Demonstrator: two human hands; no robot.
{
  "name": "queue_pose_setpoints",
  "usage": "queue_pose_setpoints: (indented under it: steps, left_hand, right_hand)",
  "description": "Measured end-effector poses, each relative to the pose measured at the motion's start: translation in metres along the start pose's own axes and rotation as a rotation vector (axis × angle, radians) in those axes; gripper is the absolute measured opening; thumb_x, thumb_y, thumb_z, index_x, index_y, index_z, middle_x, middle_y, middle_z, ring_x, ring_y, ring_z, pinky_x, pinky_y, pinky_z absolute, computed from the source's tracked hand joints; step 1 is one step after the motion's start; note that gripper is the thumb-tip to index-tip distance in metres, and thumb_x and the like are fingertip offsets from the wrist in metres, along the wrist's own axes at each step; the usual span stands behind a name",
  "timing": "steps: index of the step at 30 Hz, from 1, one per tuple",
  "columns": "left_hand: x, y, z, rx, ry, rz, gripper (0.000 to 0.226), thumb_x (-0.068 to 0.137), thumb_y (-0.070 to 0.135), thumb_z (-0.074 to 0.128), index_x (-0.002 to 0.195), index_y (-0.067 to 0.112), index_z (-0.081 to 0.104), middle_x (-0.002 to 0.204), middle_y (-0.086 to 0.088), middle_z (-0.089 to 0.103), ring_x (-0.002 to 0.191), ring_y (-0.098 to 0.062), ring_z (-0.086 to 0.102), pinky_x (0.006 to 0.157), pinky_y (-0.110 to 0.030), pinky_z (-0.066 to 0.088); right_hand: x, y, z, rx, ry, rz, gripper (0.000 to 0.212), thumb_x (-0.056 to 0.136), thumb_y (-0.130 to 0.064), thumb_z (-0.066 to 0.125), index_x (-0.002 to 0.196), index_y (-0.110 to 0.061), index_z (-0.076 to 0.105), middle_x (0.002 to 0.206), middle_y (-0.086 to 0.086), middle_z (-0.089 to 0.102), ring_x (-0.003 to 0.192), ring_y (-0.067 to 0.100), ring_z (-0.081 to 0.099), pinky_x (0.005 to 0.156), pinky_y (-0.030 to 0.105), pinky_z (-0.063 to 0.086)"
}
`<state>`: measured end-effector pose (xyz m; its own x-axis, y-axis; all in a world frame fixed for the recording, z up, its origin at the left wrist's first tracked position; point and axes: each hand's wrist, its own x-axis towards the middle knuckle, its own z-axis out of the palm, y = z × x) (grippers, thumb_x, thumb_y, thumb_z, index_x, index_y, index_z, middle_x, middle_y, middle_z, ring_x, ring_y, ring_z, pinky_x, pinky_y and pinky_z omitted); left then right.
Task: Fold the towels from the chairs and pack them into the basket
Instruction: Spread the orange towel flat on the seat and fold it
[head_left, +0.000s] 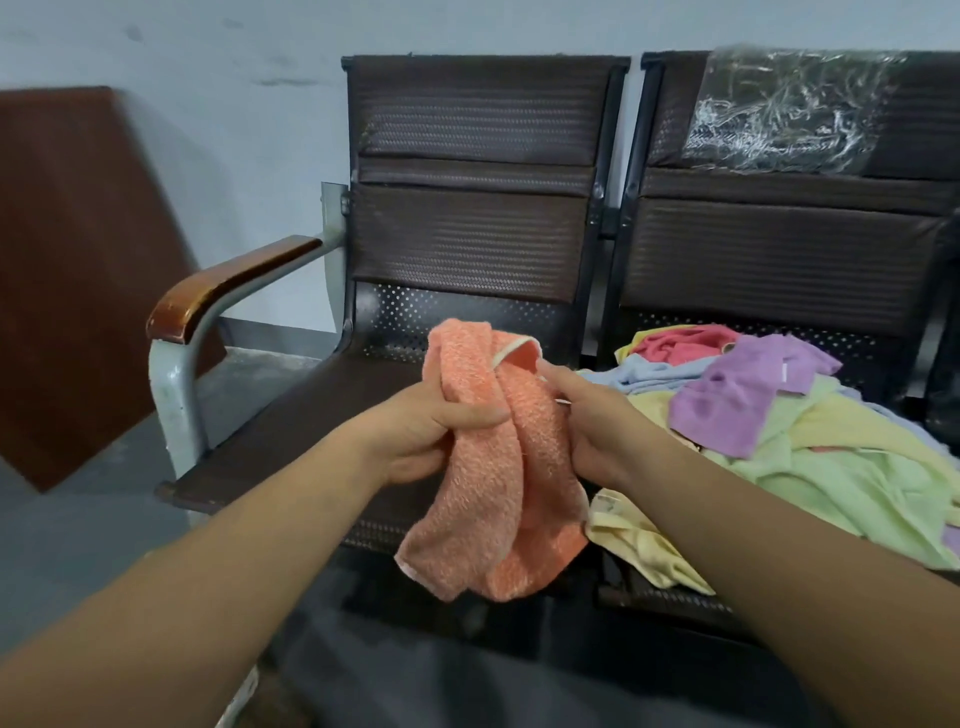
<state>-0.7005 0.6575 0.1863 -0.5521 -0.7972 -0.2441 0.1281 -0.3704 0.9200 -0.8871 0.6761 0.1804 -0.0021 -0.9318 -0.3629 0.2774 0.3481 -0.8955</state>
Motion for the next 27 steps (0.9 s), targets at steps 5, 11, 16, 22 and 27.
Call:
queue_pose_setpoints:
  steps: [5,11,16,22,27]
  left_hand:
    - [0.001,0.011,0.009,0.032,0.211,0.039,0.038,0.076,-0.021,0.043,0.105,-0.005,0.062,0.095,-0.022,0.068,0.084,-0.033,0.07,0.088,-0.049,0.055]
    - [-0.001,0.014,0.011,0.04,0.355,0.024,0.021,0.09,-0.011,0.054,0.106,-0.003,0.066,0.093,-0.018,0.071,0.08,-0.029,0.072,0.072,-0.039,0.061]
    - [0.01,0.012,-0.026,0.006,0.589,0.014,0.013,0.098,0.004,0.056,0.101,0.0,0.068,0.106,-0.02,0.071,0.084,-0.027,0.07,0.069,-0.038,0.056]
    - [0.005,0.009,-0.022,0.2,0.509,0.079,0.037,0.096,0.018,0.063,0.13,0.026,0.051,0.117,-0.016,0.065,0.089,-0.029,0.07,0.072,-0.041,0.057]
    - [-0.004,0.01,-0.014,1.082,0.183,0.011,0.053,0.068,0.061,0.08,0.116,0.043,0.065,0.12,0.012,0.06,0.102,-0.009,0.061,0.083,-0.025,0.05]
  right_hand:
    - [0.003,0.002,-0.001,-0.077,-0.076,0.136,0.074,0.086,-0.078,0.046,0.127,-0.019,0.065,0.116,0.011,0.073,0.112,0.032,0.067,0.104,0.049,0.048]
    - [-0.005,0.0,0.004,0.04,-0.086,0.042,0.042,0.096,-0.035,0.063,0.124,-0.004,0.066,0.113,0.015,0.073,0.108,0.028,0.069,0.098,0.043,0.053]
    - [-0.007,-0.012,-0.006,0.217,0.042,-0.117,0.023,0.097,-0.026,0.064,0.1,-0.004,0.068,0.087,0.012,0.072,0.078,0.023,0.07,0.076,0.036,0.059]
    - [-0.005,-0.009,-0.011,0.122,0.005,-0.156,0.033,0.087,-0.02,0.071,0.11,0.004,0.068,0.107,0.021,0.072,0.098,0.033,0.069,0.098,0.046,0.053]
    - [-0.002,-0.004,-0.012,-0.03,-0.023,-0.152,0.032,0.091,-0.014,0.066,0.116,0.007,0.065,0.105,0.023,0.069,0.096,0.032,0.065,0.094,0.047,0.051]
